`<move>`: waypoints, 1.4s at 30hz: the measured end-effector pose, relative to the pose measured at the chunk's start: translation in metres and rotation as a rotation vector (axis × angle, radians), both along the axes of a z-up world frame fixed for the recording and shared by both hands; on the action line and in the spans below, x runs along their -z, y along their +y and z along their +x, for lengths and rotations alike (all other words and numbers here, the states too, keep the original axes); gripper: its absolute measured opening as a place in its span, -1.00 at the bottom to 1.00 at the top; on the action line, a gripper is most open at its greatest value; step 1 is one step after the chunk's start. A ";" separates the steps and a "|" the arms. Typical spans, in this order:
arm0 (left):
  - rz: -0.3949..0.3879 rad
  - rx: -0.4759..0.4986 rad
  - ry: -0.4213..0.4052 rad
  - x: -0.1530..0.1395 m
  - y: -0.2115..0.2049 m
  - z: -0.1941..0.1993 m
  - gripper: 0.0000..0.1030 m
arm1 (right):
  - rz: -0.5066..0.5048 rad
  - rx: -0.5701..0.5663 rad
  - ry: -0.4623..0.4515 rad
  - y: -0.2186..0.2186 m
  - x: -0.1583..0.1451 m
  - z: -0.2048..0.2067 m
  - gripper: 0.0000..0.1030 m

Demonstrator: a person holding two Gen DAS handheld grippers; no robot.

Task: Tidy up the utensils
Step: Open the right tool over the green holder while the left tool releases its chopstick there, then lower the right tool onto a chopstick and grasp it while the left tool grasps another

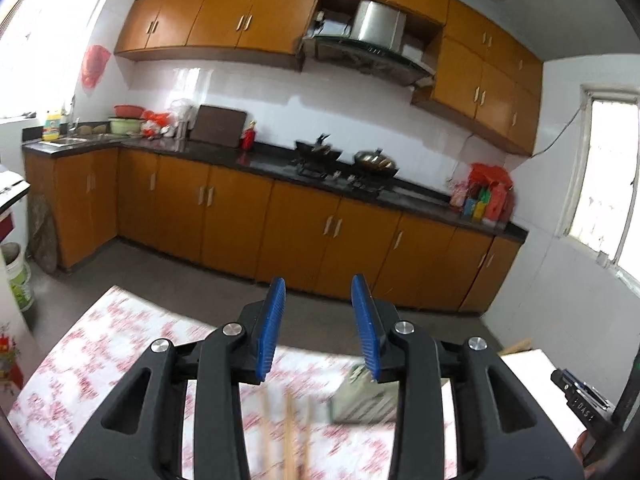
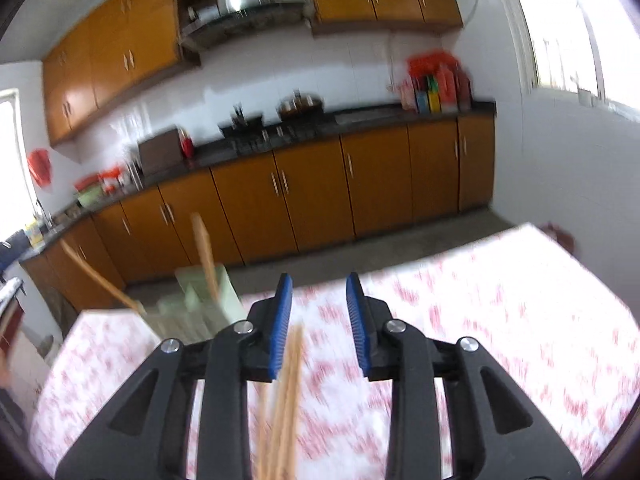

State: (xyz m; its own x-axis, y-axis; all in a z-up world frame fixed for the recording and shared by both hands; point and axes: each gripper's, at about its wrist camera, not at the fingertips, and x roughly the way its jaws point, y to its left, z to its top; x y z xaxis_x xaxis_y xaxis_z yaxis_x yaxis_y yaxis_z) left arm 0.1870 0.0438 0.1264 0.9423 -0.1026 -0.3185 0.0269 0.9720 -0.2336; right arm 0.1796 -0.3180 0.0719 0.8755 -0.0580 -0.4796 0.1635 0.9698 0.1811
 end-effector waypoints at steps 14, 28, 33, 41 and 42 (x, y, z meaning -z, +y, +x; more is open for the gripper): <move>0.088 -0.025 0.336 0.143 0.033 -0.011 -0.31 | 0.029 -0.193 0.397 0.053 0.151 0.019 -0.61; 0.079 0.044 0.446 0.184 0.017 -0.036 -0.31 | -0.063 -0.126 0.402 0.055 0.164 0.013 -0.84; 0.083 0.108 0.473 0.195 0.000 -0.032 -0.36 | -0.057 -0.097 0.381 0.050 0.166 0.013 -0.84; 0.125 0.140 0.539 0.212 -0.018 -0.011 -0.57 | -0.066 -0.092 0.379 0.051 0.166 0.013 -0.84; 0.127 0.139 0.545 0.213 -0.019 -0.009 -0.58 | -0.065 -0.092 0.379 0.051 0.166 0.013 -0.84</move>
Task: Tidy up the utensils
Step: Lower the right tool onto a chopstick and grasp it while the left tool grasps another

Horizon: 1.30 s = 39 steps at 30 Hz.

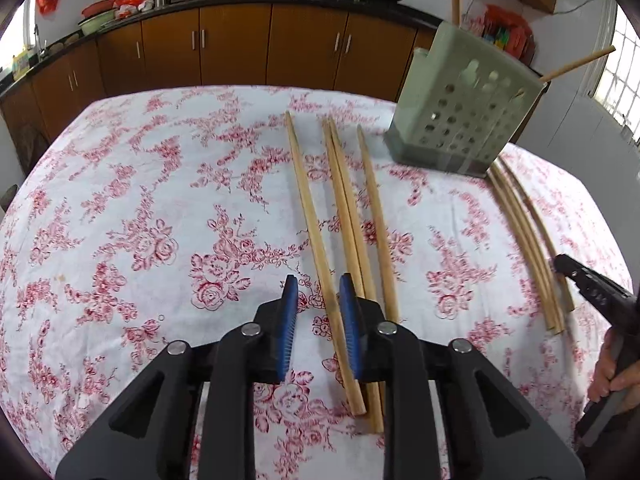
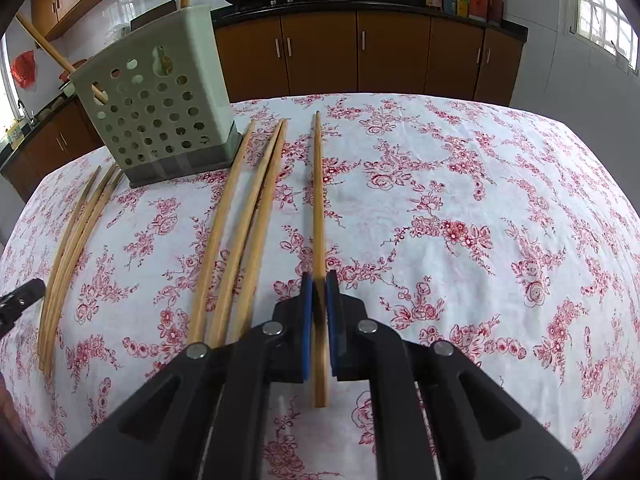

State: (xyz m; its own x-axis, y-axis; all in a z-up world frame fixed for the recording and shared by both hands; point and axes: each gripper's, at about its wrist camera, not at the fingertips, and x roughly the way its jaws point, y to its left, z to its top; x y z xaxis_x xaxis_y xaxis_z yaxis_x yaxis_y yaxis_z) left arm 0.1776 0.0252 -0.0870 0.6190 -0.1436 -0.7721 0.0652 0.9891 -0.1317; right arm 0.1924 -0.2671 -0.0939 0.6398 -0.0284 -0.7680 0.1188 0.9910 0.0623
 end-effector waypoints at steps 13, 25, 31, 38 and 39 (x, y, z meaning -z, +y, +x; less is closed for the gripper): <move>0.040 -0.077 -0.001 0.004 0.012 0.005 -0.85 | -0.022 0.001 0.004 -0.001 0.000 -0.006 -0.84; -0.010 -0.069 0.009 0.004 0.039 0.003 -0.83 | 0.012 0.019 0.012 -0.032 0.000 -0.001 -0.84; 0.004 -0.053 0.001 0.002 0.038 -0.006 -0.80 | 0.011 0.015 0.008 -0.030 0.001 -0.009 -0.84; 0.054 -0.044 -0.017 0.003 0.033 -0.011 -0.80 | -0.020 0.003 0.000 -0.024 0.001 -0.015 -0.84; 0.060 -0.046 -0.019 0.003 0.033 -0.012 -0.80 | -0.019 0.002 -0.002 -0.024 0.001 -0.016 -0.84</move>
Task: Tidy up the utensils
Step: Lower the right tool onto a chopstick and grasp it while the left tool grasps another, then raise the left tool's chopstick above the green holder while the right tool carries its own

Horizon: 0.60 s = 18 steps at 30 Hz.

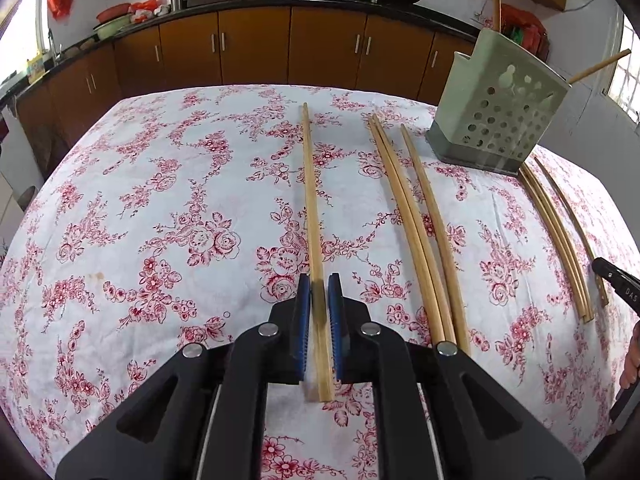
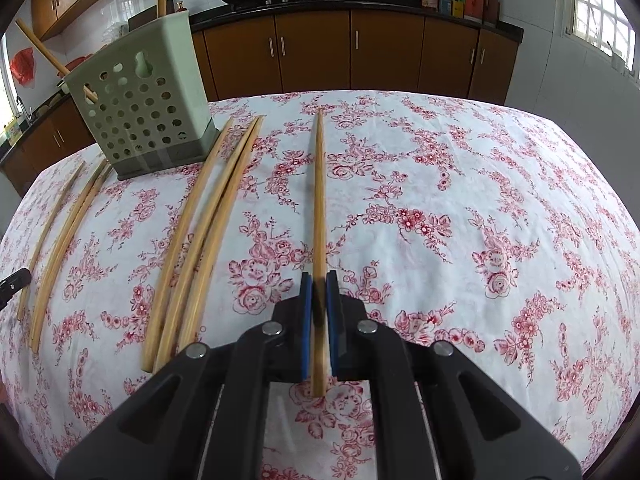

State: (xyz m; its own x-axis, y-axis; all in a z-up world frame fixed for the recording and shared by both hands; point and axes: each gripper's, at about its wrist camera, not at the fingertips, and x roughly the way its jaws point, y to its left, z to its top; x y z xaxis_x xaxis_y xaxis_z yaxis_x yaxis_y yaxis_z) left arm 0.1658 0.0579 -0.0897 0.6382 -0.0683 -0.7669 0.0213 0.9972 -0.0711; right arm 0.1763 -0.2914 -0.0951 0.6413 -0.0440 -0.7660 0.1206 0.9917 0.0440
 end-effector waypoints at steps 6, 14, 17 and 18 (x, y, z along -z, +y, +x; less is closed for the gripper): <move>0.011 -0.017 0.001 0.000 -0.001 -0.001 -0.80 | 0.014 0.000 -0.002 -0.002 0.000 -0.001 -0.84; 0.009 -0.023 0.001 0.000 -0.001 -0.001 -0.80 | 0.012 -0.001 0.000 -0.002 -0.001 -0.001 -0.84; 0.029 -0.023 0.002 0.000 -0.004 -0.001 -0.81 | 0.006 -0.001 0.000 -0.001 -0.001 0.000 -0.84; 0.036 -0.023 0.002 0.000 -0.005 0.000 -0.81 | 0.005 -0.001 0.000 -0.001 -0.001 0.000 -0.84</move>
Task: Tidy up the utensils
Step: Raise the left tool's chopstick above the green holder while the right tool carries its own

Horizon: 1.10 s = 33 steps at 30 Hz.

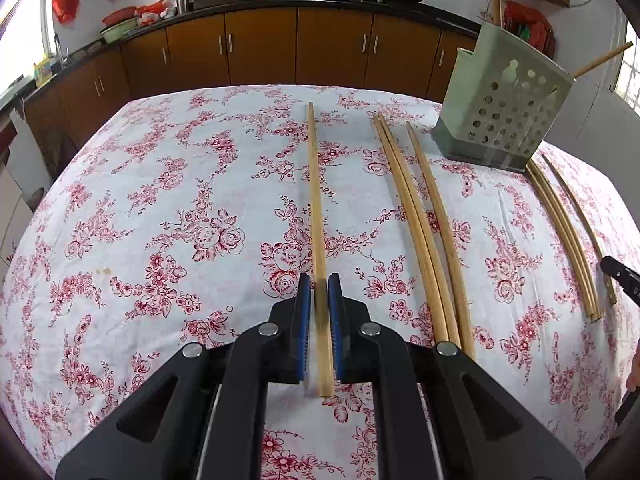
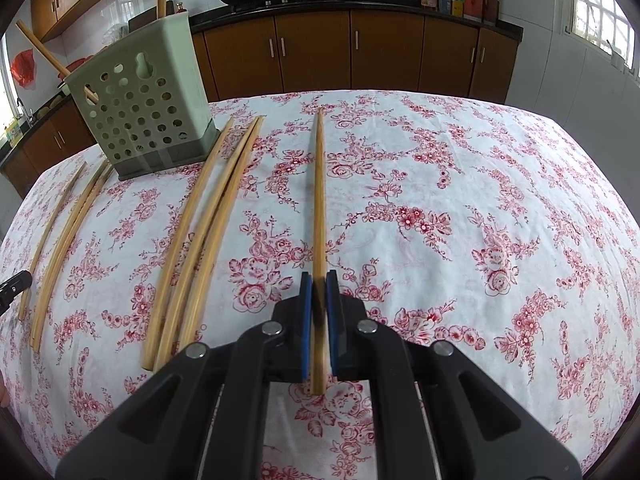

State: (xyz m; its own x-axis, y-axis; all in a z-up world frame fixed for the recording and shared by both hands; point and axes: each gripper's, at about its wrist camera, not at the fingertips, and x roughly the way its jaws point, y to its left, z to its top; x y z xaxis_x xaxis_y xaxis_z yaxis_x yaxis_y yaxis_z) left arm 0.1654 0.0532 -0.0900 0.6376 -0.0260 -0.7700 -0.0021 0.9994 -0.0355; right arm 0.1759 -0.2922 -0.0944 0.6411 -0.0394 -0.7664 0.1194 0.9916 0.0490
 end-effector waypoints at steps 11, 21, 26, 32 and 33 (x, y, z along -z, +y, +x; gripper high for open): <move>-0.048 0.010 -0.050 -0.028 0.009 -0.010 -0.86 | 0.030 0.027 -0.116 -0.012 -0.037 -0.021 -0.85; -0.142 -0.010 -0.240 -0.101 0.026 -0.017 -0.86 | 0.049 0.069 -0.318 -0.030 -0.105 -0.034 -0.85; -0.158 -0.011 -0.328 -0.136 0.027 -0.016 -0.86 | 0.057 0.065 -0.392 -0.030 -0.134 -0.035 -0.85; -0.141 0.008 -0.369 -0.153 0.025 -0.011 -0.86 | 0.049 0.055 -0.433 -0.026 -0.154 -0.030 -0.85; -0.138 0.011 -0.372 -0.154 0.024 -0.010 -0.86 | 0.046 0.052 -0.434 -0.025 -0.157 -0.029 -0.85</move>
